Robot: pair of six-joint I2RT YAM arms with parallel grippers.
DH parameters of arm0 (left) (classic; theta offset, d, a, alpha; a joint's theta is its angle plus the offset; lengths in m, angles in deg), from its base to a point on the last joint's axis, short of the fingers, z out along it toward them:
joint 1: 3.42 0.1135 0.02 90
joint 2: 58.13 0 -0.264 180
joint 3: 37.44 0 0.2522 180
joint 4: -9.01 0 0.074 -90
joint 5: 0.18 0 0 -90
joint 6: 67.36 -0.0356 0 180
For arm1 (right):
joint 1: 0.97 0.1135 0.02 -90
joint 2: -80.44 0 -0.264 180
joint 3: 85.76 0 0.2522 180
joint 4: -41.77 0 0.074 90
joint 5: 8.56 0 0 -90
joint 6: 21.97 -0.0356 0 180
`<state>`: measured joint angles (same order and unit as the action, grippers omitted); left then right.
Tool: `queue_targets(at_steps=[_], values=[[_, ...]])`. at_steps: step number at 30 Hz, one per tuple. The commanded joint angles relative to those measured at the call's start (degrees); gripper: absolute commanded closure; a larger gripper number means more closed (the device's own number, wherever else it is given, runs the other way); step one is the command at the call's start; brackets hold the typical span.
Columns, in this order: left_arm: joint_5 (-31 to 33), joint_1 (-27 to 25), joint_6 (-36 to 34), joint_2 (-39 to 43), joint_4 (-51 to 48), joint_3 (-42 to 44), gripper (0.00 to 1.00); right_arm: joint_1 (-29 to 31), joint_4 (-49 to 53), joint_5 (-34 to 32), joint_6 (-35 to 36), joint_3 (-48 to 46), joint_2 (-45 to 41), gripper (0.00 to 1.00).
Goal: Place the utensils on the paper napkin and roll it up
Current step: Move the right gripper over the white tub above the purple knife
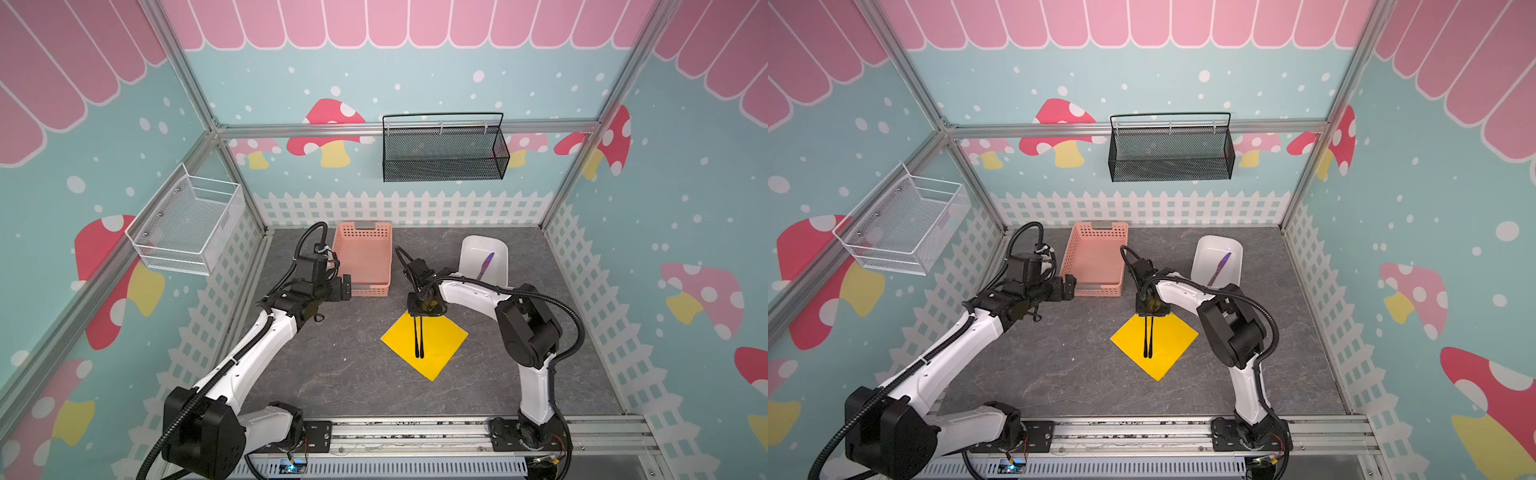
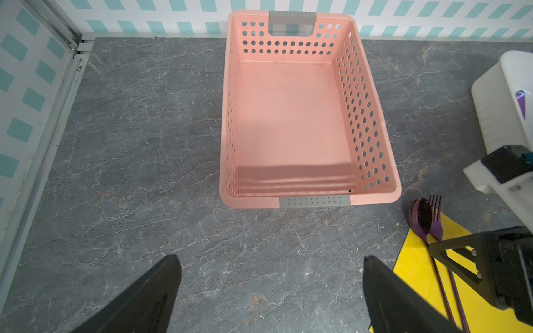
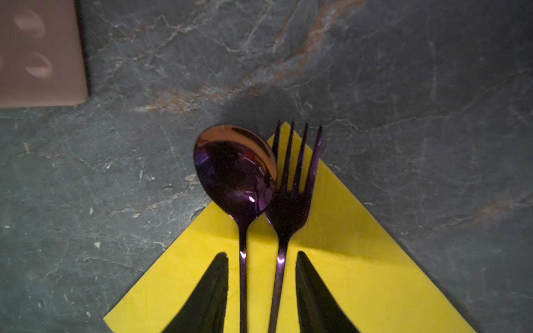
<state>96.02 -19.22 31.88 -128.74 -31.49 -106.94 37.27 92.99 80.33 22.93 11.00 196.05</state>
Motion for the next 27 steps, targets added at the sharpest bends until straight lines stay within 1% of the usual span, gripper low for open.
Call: queue_targets(at_steps=[1, 8, 20, 27], values=[[-0.1, 0.1, 0.4, 0.9, 0.2, -0.3, 0.00, 0.3, 2.0, -1.2, -0.9, 1.0, 1.5, 0.58], [-0.1, 0.1, 0.4, 0.9, 0.1, -0.2, 0.00, 0.4, 2.0, -0.8, -0.7, 1.4, 2.9, 0.58], [-0.3, 0.0, 0.5, 0.7, 0.2, -0.3, 0.00, 0.4, 2.1, -0.7, -0.7, 1.1, 3.0, 0.62], [-0.5, 0.1, 0.5, 0.6, 0.2, -0.3, 0.00, 0.3, 2.1, -0.6, -0.9, 1.3, 2.9, 0.61]])
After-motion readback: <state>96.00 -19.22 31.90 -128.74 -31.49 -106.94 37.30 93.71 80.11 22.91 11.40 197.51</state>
